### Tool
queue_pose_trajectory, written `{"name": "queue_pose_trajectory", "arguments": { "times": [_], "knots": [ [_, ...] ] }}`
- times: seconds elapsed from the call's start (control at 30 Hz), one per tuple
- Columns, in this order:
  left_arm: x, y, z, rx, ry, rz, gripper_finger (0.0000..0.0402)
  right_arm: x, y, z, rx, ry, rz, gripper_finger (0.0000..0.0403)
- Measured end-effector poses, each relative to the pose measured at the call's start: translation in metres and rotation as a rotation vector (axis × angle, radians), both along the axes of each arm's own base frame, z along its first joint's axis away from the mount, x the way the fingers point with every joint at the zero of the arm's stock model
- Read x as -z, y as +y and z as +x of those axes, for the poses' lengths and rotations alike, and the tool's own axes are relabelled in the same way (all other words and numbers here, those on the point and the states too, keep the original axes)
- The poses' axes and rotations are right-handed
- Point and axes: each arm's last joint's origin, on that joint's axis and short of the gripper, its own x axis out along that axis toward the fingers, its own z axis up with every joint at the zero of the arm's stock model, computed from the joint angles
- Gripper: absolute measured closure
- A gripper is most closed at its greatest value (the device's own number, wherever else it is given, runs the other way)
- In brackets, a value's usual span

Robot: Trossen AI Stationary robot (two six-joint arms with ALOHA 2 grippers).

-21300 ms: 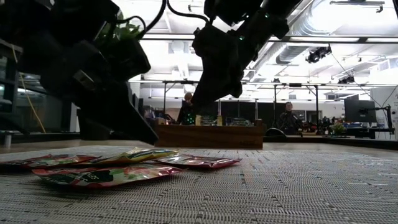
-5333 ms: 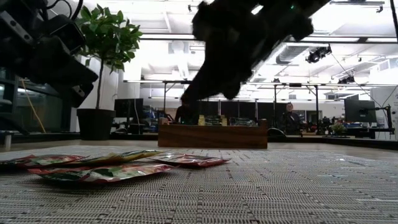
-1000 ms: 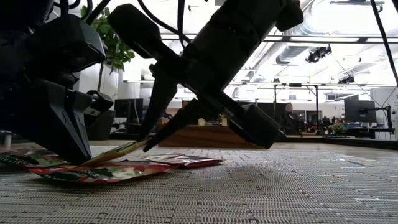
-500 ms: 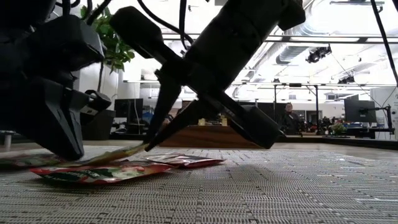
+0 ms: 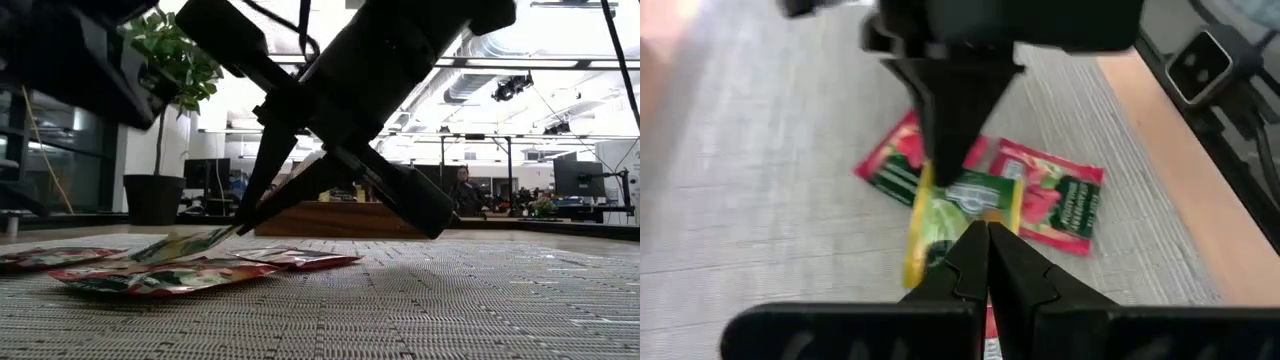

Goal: Pick & Place Tea
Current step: Put the yellow tea bag into the middle section of the wooden organizer

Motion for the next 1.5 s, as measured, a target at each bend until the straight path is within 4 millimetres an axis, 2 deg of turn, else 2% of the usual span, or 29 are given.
{"name": "queue_pose_trajectory", "arguments": {
  "times": [0.27,0.5,0.73,0.9,1.1,1.27,1.37,1.5],
  "knots": [
    [-0.03,0.015,-0.019,-0.063,-0.077,0.037,0.0401,-0.008,0.017,-0.003,0.02,-0.128,-0.207,0.0403],
    [-0.056,0.029,-0.036,-0.1,-0.177,0.07,0.0401,-0.029,0.036,-0.016,0.052,-0.21,-0.452,0.0403],
    [-0.071,0.037,-0.046,-0.158,-0.255,0.059,0.0401,-0.081,0.032,-0.03,0.144,-0.261,-0.732,0.0402],
    [-0.086,0.045,-0.037,-0.14,-0.387,-0.004,0.0401,-0.125,0.025,-0.046,0.23,-0.25,-0.926,0.0402],
    [-0.119,0.061,-0.026,-0.118,-0.691,-0.136,0.0401,-0.185,0.022,-0.08,0.28,-0.206,-1.094,0.0402],
    [-0.134,0.076,-0.024,-0.169,-0.846,-0.181,0.0401,-0.234,0.013,-0.114,0.288,-0.18,-1.154,0.0402],
    [-0.14,0.085,-0.022,-0.198,-0.905,-0.225,0.0401,-0.251,0.008,-0.126,0.247,-0.173,-1.175,0.0402],
    [-0.137,0.095,-0.009,-0.199,-0.939,-0.227,0.0401,-0.258,0.005,-0.131,0.208,-0.17,-1.19,0.0402]
  ]
}}
